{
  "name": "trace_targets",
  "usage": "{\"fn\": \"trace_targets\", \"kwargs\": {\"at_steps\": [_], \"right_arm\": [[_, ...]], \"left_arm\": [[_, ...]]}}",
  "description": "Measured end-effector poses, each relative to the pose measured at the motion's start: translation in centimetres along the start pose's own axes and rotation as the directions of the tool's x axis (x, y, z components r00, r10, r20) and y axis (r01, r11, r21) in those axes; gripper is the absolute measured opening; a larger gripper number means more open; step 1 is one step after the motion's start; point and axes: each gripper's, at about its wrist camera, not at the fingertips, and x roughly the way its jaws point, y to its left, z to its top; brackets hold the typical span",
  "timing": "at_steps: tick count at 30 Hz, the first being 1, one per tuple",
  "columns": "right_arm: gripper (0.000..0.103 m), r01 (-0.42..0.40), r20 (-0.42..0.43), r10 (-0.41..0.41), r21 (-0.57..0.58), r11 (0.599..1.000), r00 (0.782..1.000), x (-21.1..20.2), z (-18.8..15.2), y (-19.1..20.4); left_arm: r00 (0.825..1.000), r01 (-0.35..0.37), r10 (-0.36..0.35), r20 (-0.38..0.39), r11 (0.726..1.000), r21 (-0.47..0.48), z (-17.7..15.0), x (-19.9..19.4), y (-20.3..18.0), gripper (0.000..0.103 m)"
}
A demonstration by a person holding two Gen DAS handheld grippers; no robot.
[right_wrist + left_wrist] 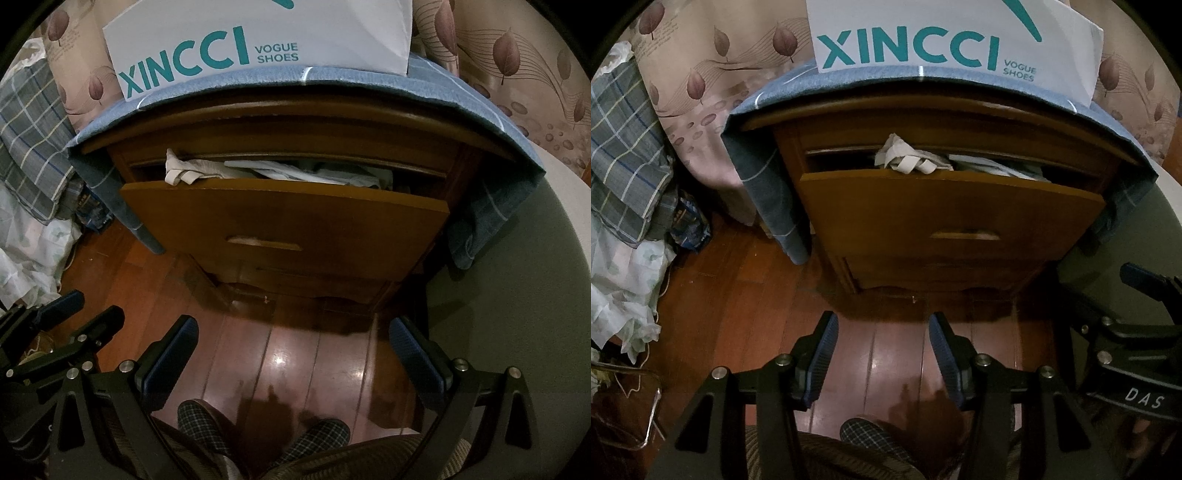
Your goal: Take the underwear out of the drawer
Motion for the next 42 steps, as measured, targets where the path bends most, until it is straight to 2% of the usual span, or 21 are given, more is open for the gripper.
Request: {"fn": "trace_targets", "kwargs": {"at_steps": [3,6,7,12,16,17,18,21,22,23,24,26,27,28,29,31,34,35,38,40,42], "right_arm": [[0.102,-0.014,0.022,0.014,0.014,1.0,1.0,-0.7,0.1,-0.3],[0.102,-0.035,0.086,0.03,0.053,0.998,0.996,-2.2,0.2,-0.8],[0.102,-0.048,0.09,0.043,0.061,0.997,0.995,-2.4,0.4,-1.0],[0.102,-0.077,0.08,0.069,0.096,0.992,0.994,-2.4,1.8,-2.7],[0.102,-0.093,0.075,0.084,0.124,0.988,0.994,-2.4,2.6,-4.6],[0.102,-0.099,0.069,0.09,0.136,0.986,0.993,-2.3,2.6,-5.1],[0.102,-0.111,0.059,0.103,0.156,0.982,0.993,-2.0,2.5,-5.7],[0.103,-0.141,0.006,0.144,0.227,0.964,0.99,-0.6,2.2,-7.1],[0.103,-0.148,-0.008,0.154,0.237,0.96,0.988,-0.2,2.2,-7.3],[0.103,-0.154,-0.017,0.163,0.242,0.958,0.986,0.0,2.1,-7.3],[0.103,-0.15,-0.021,0.159,0.238,0.96,0.987,0.1,2.1,-7.3],[0.103,-0.146,-0.039,0.157,0.21,0.967,0.987,0.4,2.1,-6.8],[0.103,-0.144,-0.056,0.158,0.196,0.97,0.986,0.7,2.0,-6.5],[0.103,-0.138,-0.071,0.153,0.178,0.974,0.986,1.0,2.0,-6.1],[0.103,-0.138,-0.08,0.153,0.164,0.977,0.985,1.2,2.0,-5.8],[0.103,-0.139,-0.089,0.154,0.154,0.978,0.984,1.4,1.9,-5.8],[0.103,-0.15,-0.094,0.167,0.164,0.975,0.982,1.6,1.7,-6.0],[0.103,-0.152,-0.097,0.17,0.169,0.974,0.981,1.7,1.7,-6.1],[0.103,-0.151,-0.103,0.171,0.177,0.973,0.98,1.8,1.6,-6.3],[0.103,-0.155,-0.108,0.176,0.177,0.972,0.978,1.9,1.6,-6.3],[0.103,-0.156,-0.112,0.177,0.175,0.972,0.978,1.9,1.6,-6.3]], "left_arm": [[1.0,0.018,-0.018,0.004,1.0,-0.021,0.2,-0.2,0.5,0.053],[0.996,0.089,-0.089,0.006,0.992,-0.086,0.8,-0.3,1.7,0.053],[0.992,0.128,-0.129,-0.001,0.984,-0.126,1.1,-0.1,2.5,0.053],[0.976,0.205,-0.218,-0.028,0.949,-0.239,2.4,1.3,4.1,0.052],[0.936,0.304,-0.35,-0.034,0.855,-0.42,4.0,3.5,6.5,0.052],[0.92,0.334,-0.391,-0.02,0.811,-0.48,4.5,4.2,7.2,0.052],[0.913,0.345,-0.408,-0.008,0.784,-0.517,4.8,4.7,7.7,0.052],[0.905,0.354,-0.425,0.036,0.702,-0.618,6.0,6.0,9.0,0.054],[0.904,0.35,-0.426,0.047,0.67,-0.655,6.4,6.8,9.5,0.057],[0.902,0.35,-0.429,0.051,0.658,-0.666,6.7,7.1,9.6,0.067],[0.898,0.354,-0.437,0.058,0.637,-0.684,7.0,7.7,9.9,0.069],[0.878,0.373,-0.471,0.084,0.563,-0.737,7.8,9.0,10.3,0.069],[0.871,0.38,-0.482,0.096,0.537,-0.753,8.0,9.4,10.4,0.069],[0.863,0.386,-0.492,0.116,0.492,-0.78,8.2,10.2,10.6,0.07],[0.861,0.385,-0.493,0.122,0.477,-0.79,8.2,10.5,10.6,0.07],[0.85,0.385,-0.508,0.138,0.421,-0.821,8.2,11.8,10.6,0.07],[0.84,0.363,-0.525,0.136,0.359,-0.86,7.6,13.2,10.9,0.07],[0.84,0.363,-0.525,0.139,0.352,-0.863,7.5,13.4,10.9,0.07],[0.857,0.338,-0.496,0.138,0.34,-0.878,7.2,13.8,11.0,0.07],[0.86,0.347,-0.487,0.155,0.334,-0.876,7.1,14.0,10.5,0.07],[0.874,0.352,-0.455,0.169,0.355,-0.866,6.8,14.1,10.6,0.073]]}}
